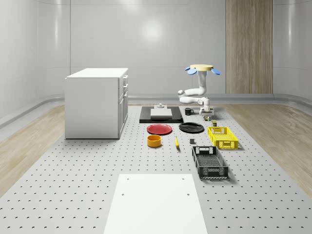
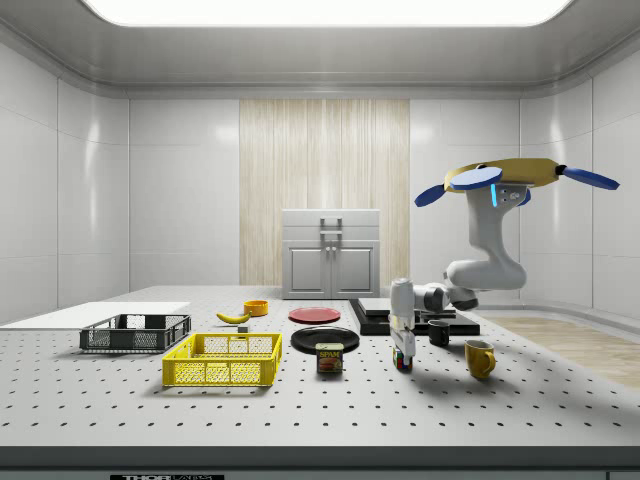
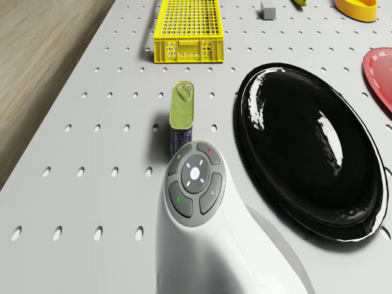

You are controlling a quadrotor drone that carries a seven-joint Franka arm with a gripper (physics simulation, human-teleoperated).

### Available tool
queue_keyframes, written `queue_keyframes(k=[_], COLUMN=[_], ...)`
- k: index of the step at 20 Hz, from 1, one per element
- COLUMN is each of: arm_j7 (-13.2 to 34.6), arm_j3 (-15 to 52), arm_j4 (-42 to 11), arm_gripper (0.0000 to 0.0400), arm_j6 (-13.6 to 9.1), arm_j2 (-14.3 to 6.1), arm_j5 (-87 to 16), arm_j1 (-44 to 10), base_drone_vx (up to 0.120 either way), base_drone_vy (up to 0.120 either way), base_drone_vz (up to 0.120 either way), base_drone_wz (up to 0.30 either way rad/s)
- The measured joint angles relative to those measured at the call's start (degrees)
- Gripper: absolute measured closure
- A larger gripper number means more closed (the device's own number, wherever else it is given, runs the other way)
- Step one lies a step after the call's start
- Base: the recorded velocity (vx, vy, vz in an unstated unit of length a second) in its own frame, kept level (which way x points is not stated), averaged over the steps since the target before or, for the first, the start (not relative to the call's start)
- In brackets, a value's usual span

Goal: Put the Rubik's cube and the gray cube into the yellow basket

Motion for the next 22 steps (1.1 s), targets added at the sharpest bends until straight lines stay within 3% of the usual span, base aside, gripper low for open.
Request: queue_keyframes(k=[5,14,19,22], arm_j7=[0.2,0.5,0.9,1.3], arm_j3=[0.0,0.2,2.6,5.1], arm_j4=[0.2,0.4,-0.2,-0.8], arm_gripper=[0.0063,0.0074,0.0075,0.0075], arm_j6=[0.5,1.4,0.7,-0.1], arm_j2=[-0.5,-1.3,-1.6,-1.7], arm_j5=[0.1,0.6,3.0,5.4], arm_j1=[-0.4,-0.9,-1.0,-1.1], base_drone_vx=[0.000,0.000,0.000,0.000], base_drone_vy=[0.000,0.000,0.000,0.000], base_drone_vz=[0.000,0.000,0.008,0.120], base_drone_wz=[0.000,0.000,0.000,0.000])
